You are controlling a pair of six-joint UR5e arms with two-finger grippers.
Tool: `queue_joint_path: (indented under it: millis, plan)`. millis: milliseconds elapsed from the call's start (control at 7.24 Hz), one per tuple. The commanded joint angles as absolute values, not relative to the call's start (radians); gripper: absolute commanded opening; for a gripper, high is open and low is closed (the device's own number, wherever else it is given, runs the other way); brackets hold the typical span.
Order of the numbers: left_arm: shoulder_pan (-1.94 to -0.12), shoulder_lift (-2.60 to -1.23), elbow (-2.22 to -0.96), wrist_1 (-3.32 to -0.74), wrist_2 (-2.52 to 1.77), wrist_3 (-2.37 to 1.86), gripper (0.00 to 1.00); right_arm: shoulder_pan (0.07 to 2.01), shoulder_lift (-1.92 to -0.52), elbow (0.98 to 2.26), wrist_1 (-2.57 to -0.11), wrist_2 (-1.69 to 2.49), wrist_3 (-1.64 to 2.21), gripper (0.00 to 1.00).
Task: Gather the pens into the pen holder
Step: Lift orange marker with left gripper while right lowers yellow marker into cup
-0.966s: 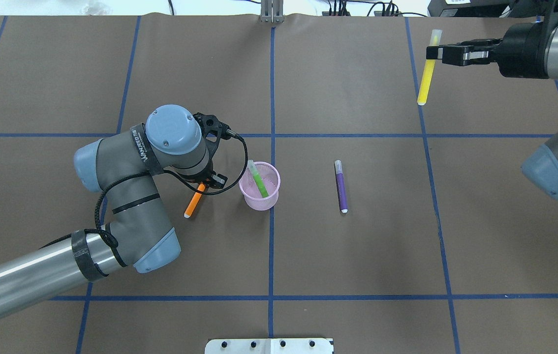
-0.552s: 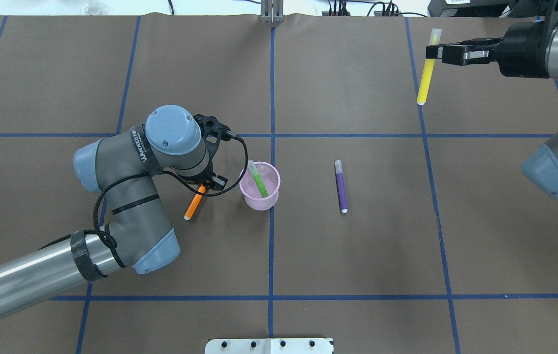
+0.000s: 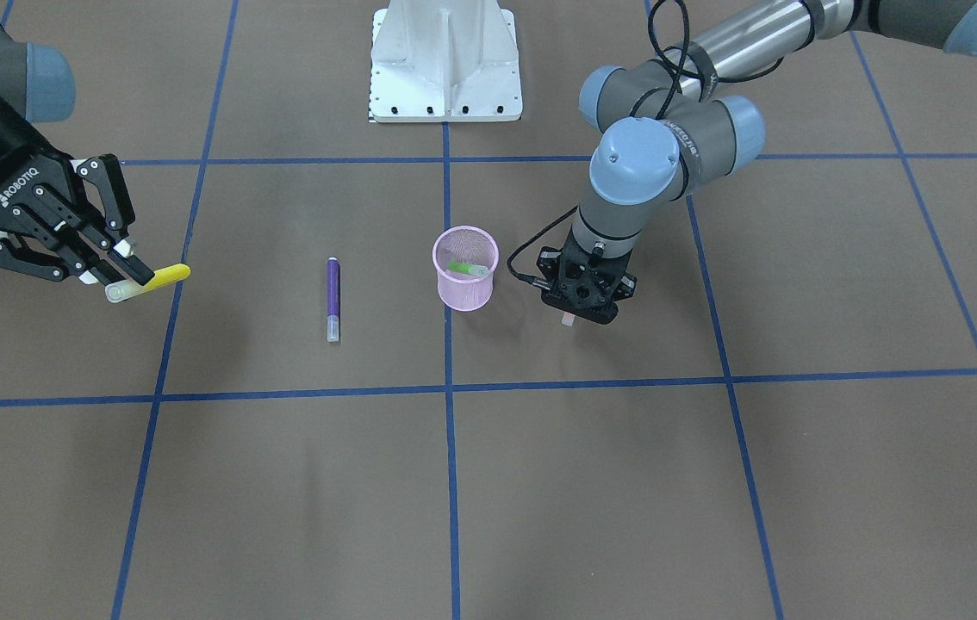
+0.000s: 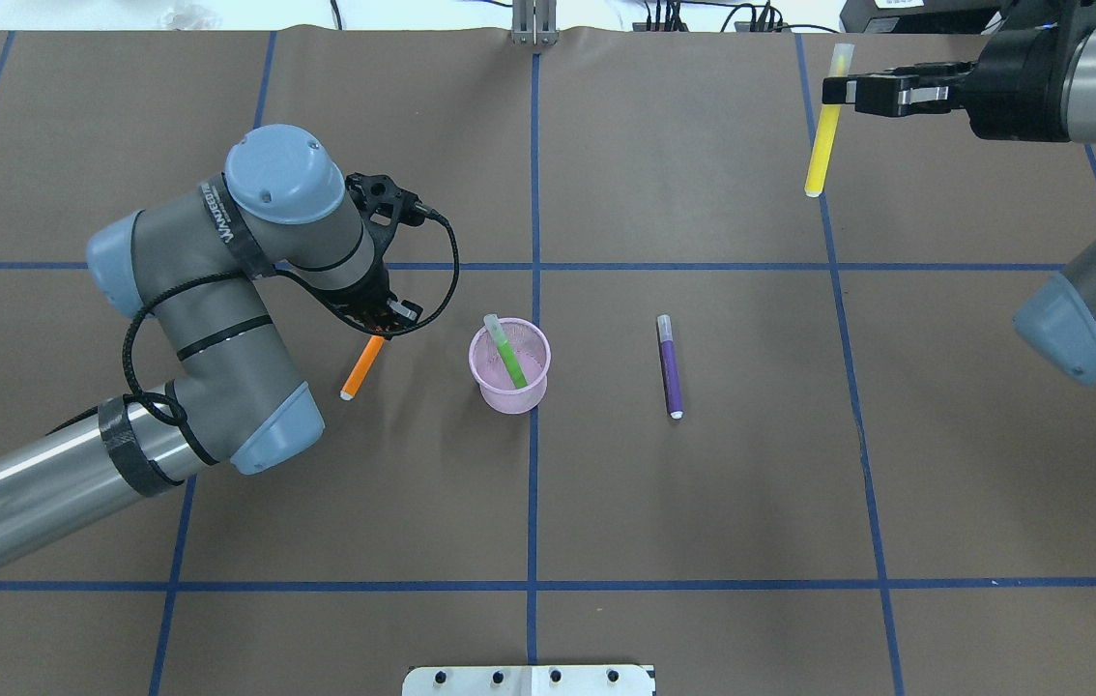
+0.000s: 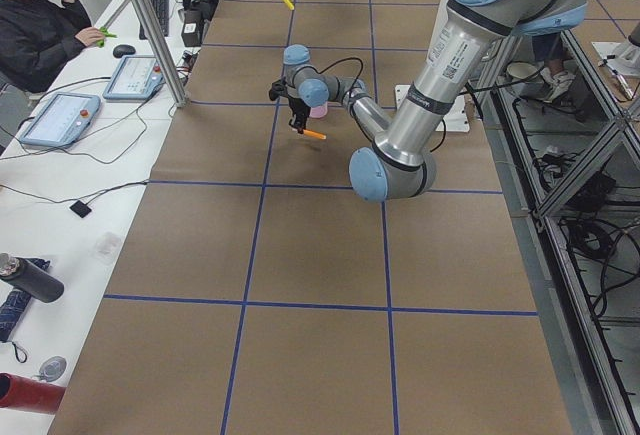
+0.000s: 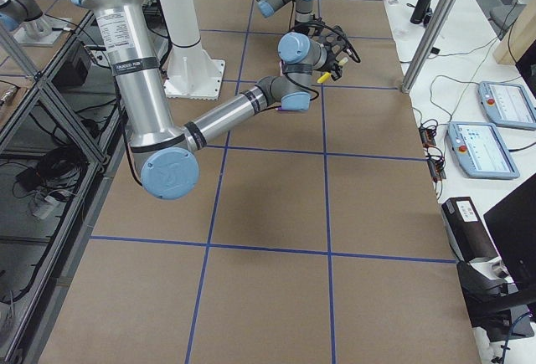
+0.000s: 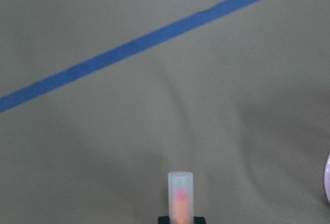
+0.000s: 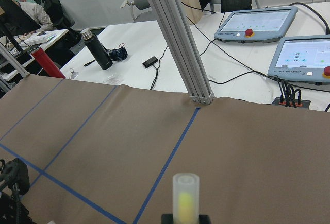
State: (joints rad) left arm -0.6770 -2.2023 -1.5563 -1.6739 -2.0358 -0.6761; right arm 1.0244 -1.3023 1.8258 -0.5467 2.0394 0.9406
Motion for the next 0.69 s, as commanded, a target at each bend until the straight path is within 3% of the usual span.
queue_joint_path:
  millis: [0, 552]
  plan:
    - [-0.767, -2.197, -1.629, -1.587, -2.097, -0.584, 0.00, 0.977, -1.237, 1.819, -0.549, 2.030, 0.943, 0.00]
    - [-0.883, -2.195, -1.667, -1.513, -2.135, -0.494, 0.00, 0.667, -1.097, 1.799, -0.583, 1.635, 0.942, 0.00]
